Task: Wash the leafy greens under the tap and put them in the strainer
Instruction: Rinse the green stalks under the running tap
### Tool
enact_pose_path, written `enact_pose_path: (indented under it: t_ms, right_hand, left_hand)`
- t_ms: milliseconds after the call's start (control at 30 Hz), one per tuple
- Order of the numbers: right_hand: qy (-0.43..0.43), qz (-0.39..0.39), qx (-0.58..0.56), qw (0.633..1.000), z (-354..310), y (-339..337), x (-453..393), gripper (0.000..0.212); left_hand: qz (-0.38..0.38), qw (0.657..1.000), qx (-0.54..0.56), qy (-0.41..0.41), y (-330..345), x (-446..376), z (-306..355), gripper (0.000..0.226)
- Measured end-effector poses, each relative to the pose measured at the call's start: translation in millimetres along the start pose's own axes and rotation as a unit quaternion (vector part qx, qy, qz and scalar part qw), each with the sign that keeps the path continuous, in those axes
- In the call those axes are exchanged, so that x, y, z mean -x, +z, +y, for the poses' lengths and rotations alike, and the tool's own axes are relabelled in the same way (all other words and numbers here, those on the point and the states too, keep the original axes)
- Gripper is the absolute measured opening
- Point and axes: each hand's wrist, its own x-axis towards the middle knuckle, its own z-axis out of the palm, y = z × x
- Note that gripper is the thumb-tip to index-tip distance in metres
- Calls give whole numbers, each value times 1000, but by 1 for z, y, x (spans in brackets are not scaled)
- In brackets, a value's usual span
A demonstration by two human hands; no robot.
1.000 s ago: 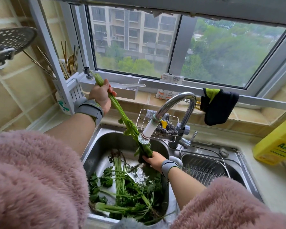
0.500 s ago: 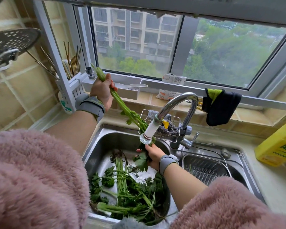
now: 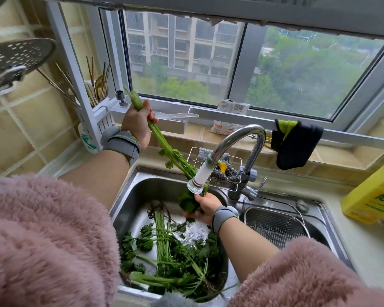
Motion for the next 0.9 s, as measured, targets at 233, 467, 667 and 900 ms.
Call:
enact_pose_path:
  t_ms: [233, 467, 667, 900]
  right_hand:
    - [48, -11, -35, 998, -3, 2, -1, 26]
    - [-6, 43, -154, 987, -10, 4, 3, 38]
    - [35, 43, 16, 998, -7, -1, 4, 13]
    - [20, 53, -23, 998, -7, 3, 4, 17]
  left_hand:
    - [-3, 1000, -2, 6, -2, 2, -2, 32]
    - [-3, 1000, -7, -1, -3, 4, -5, 32]
    - [-2, 1000, -4, -3, 0, 5, -6, 31]
    - [5, 1000, -30, -5, -3, 6, -9, 31]
